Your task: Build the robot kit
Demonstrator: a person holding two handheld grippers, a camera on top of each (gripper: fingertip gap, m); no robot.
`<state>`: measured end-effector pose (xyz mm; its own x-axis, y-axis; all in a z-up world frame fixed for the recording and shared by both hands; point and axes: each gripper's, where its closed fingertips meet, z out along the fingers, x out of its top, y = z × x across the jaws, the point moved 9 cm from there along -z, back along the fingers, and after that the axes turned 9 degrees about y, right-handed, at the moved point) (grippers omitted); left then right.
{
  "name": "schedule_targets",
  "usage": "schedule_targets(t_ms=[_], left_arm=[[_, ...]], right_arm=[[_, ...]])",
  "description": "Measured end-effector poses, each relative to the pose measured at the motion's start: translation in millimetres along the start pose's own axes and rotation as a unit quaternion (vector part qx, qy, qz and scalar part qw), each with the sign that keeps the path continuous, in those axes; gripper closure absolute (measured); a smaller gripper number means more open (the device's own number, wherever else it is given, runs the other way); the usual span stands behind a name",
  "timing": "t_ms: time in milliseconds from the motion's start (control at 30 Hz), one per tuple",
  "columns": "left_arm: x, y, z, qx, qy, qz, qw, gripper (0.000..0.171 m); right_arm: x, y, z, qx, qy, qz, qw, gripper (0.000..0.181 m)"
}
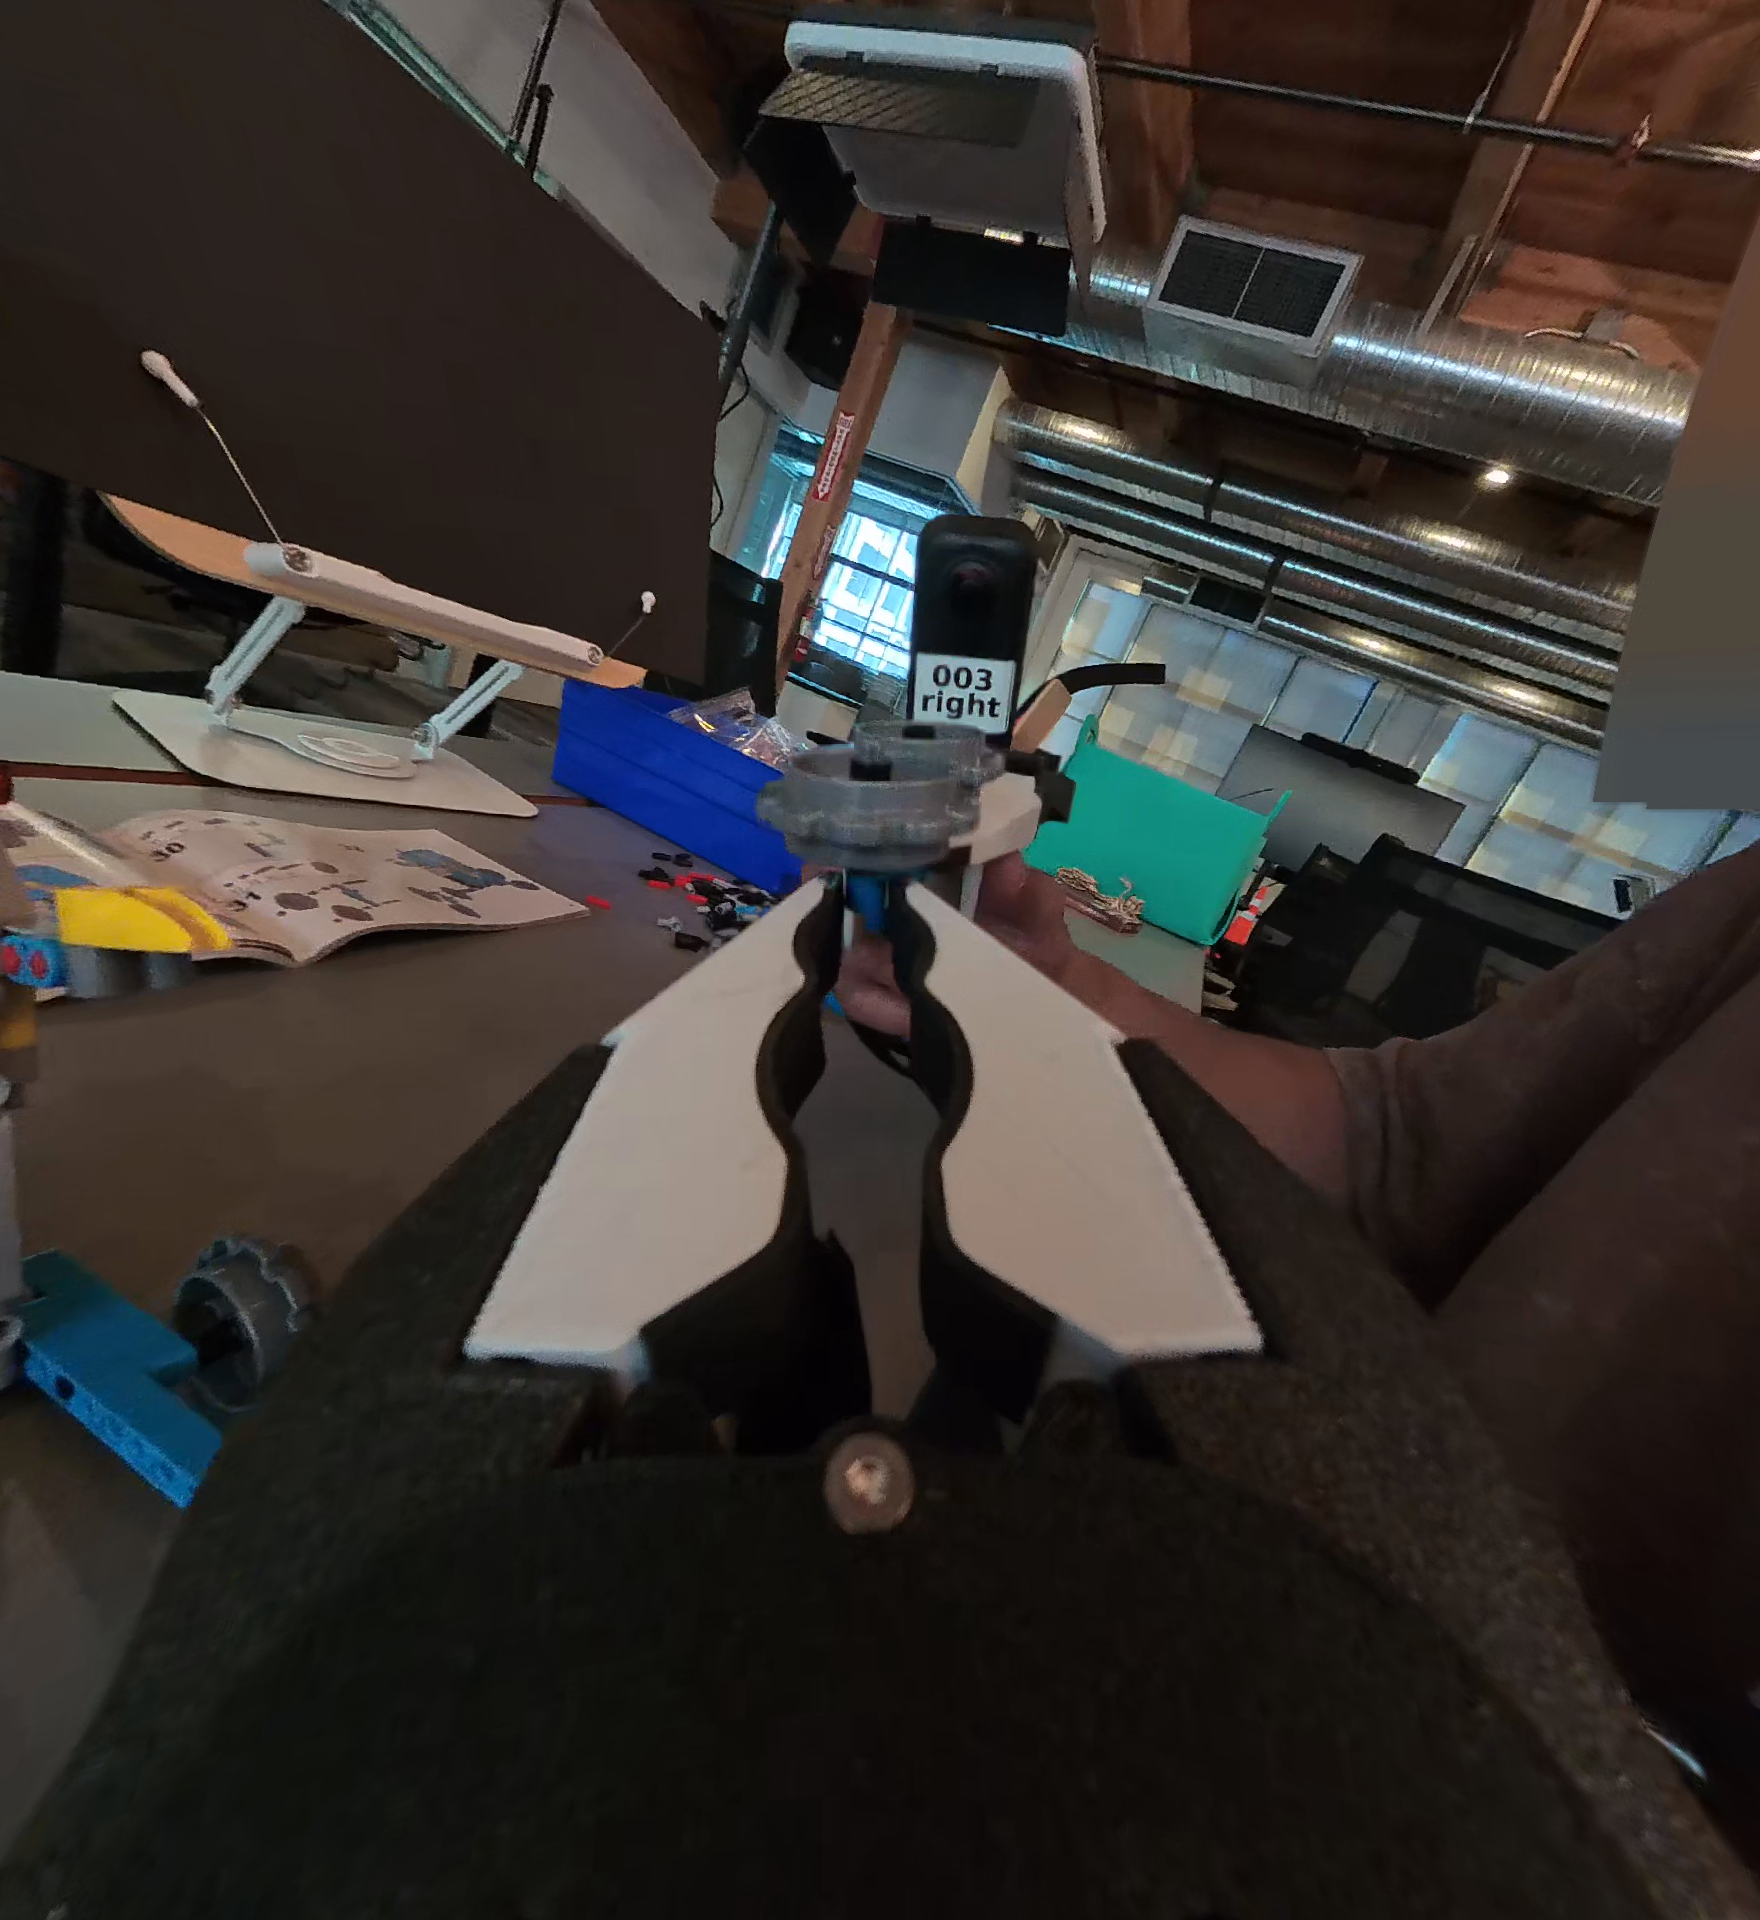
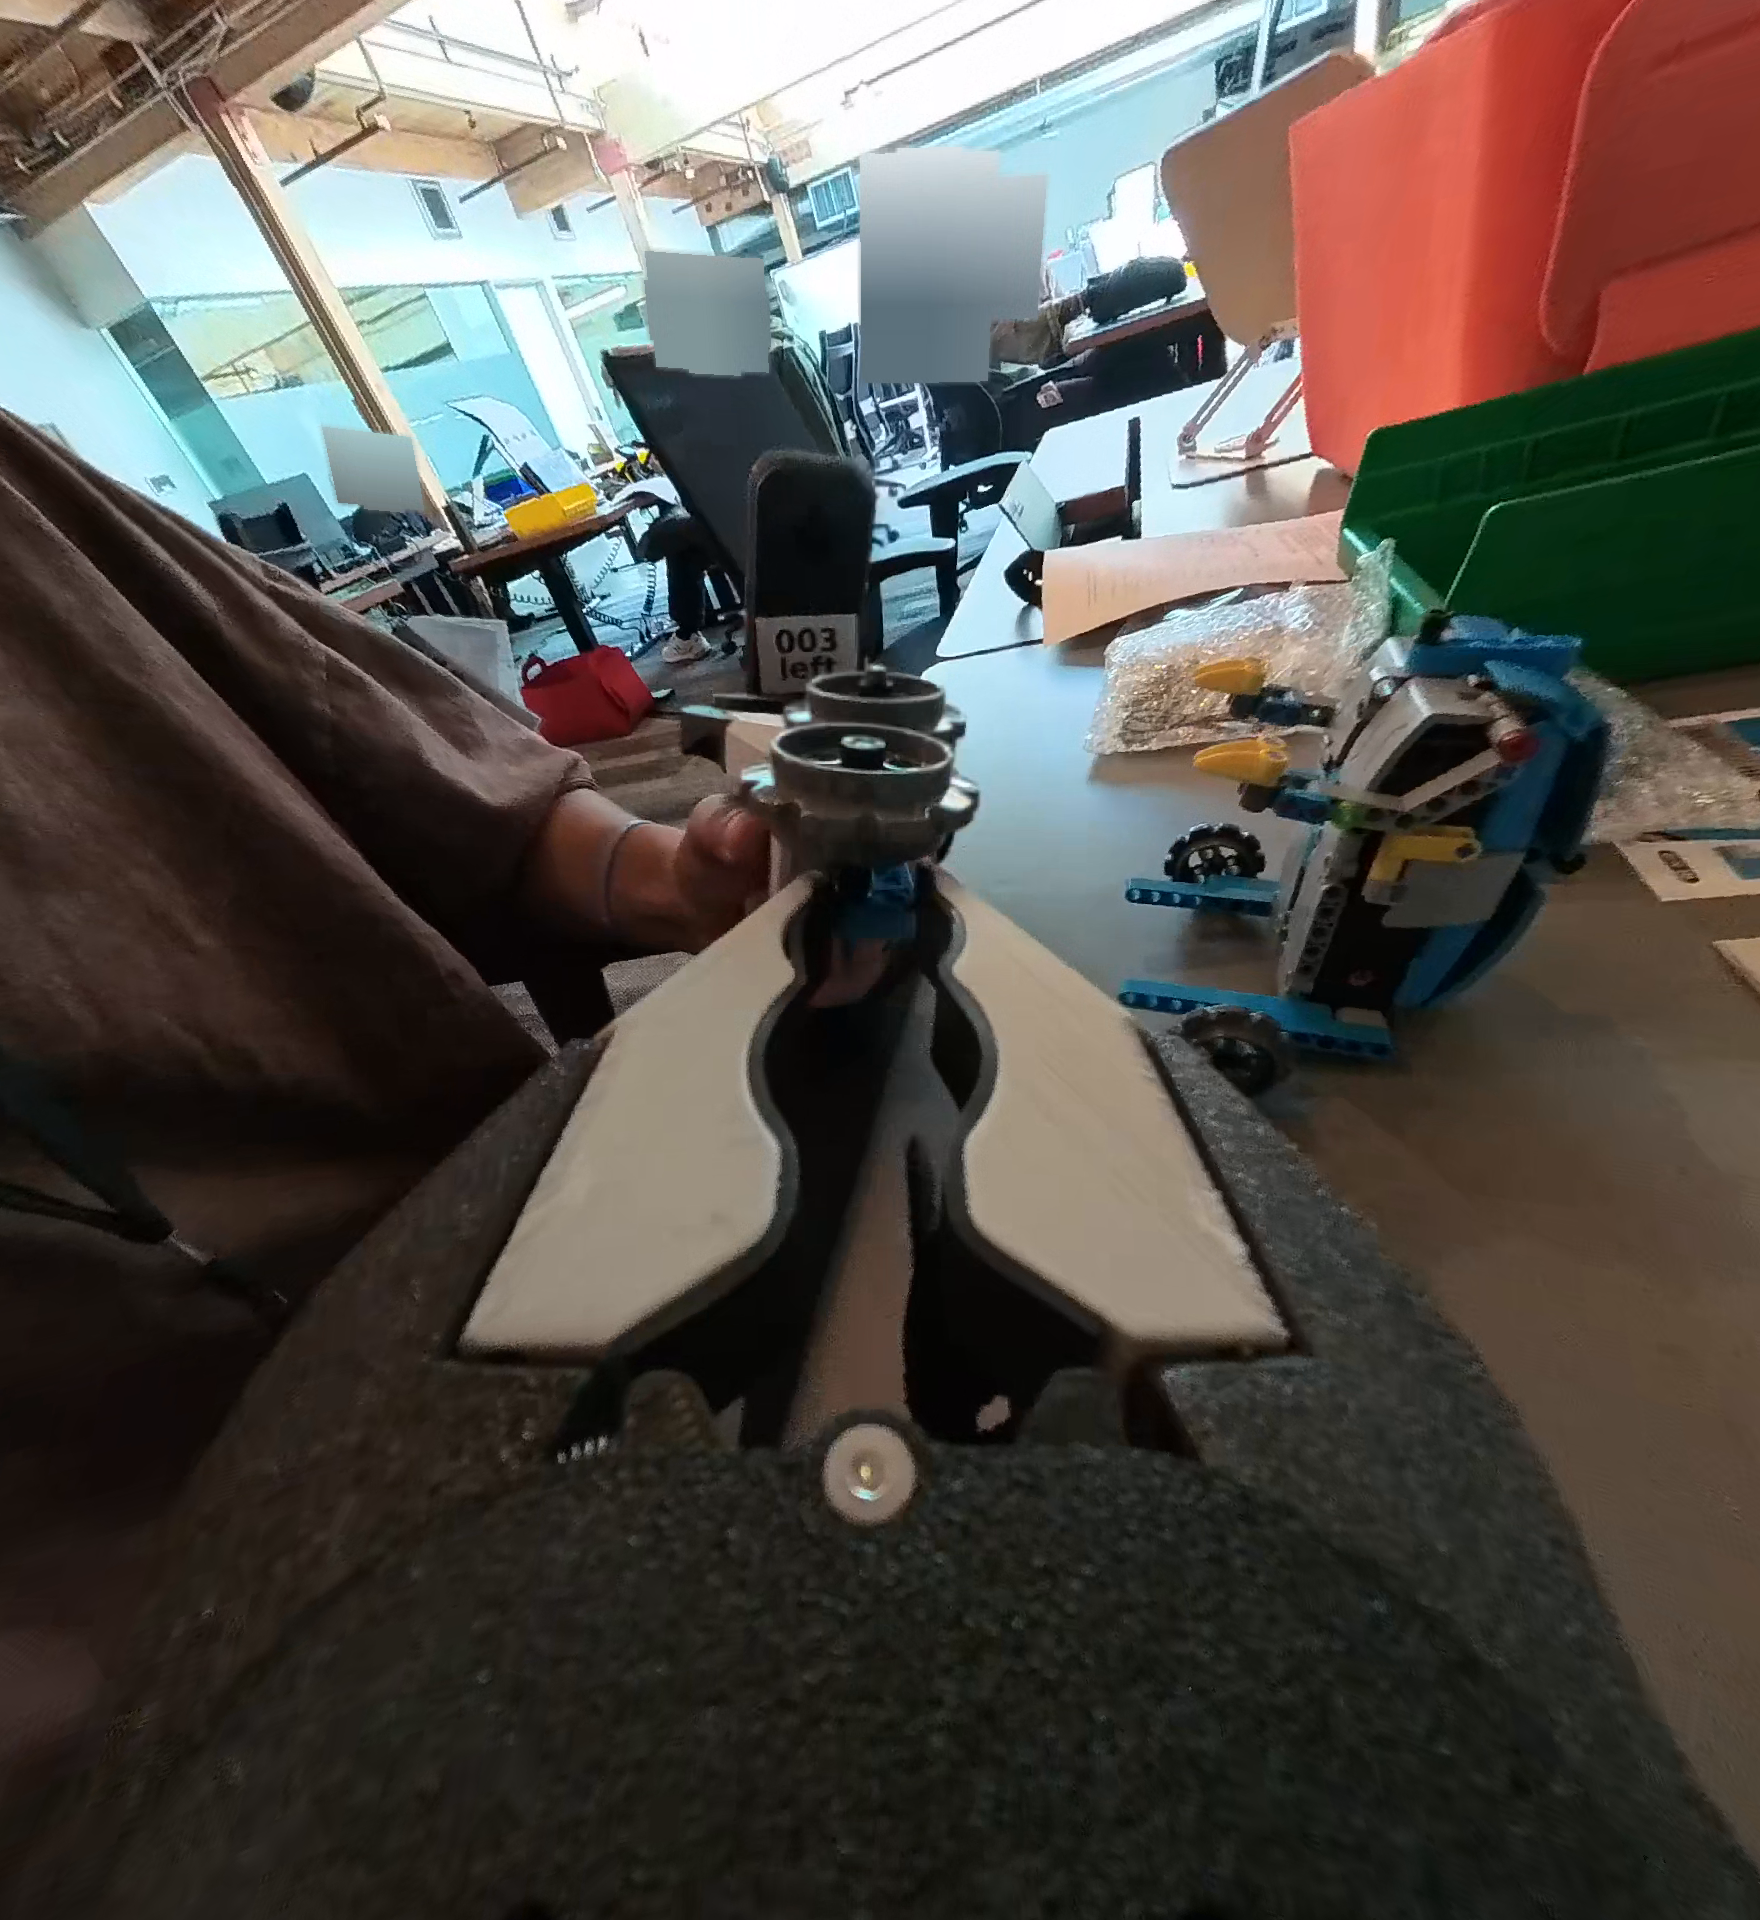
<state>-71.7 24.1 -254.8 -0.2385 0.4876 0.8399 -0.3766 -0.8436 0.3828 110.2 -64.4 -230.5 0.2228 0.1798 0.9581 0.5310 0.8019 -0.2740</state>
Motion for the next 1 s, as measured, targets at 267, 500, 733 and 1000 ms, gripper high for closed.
schedule_targets(t_ms=[267, 500, 733, 1000], left_arm=[[10.8, -14.0, -10.6, 0.059, -0.003, 0.048, 0.997, 0.163], [14.8, -26.4, -16.9, 0.155, -0.054, 0.212, 0.963, 0.164], [8.7, -32.4, -13.0, 0.147, -0.085, 0.191, 0.967, 0.164], [7.8, -41.7, -11.7, 0.155, -0.092, 0.156, 0.971, 0.163]], right_arm=[[16.8, 29.9, -48.8, -0.127, -0.028, -0.031, 0.991, 0.165], [1.2, 66.4, -77.7, -0.28, -0.09, 0.008, 0.956, 0.166], [-9.4, 83.0, -88.8, -0.392, -0.129, -0.008, 0.911, 0.166], [-25.6, 87.1, -79.0, -0.376, -0.163, -0.005, 0.912, 0.165]])
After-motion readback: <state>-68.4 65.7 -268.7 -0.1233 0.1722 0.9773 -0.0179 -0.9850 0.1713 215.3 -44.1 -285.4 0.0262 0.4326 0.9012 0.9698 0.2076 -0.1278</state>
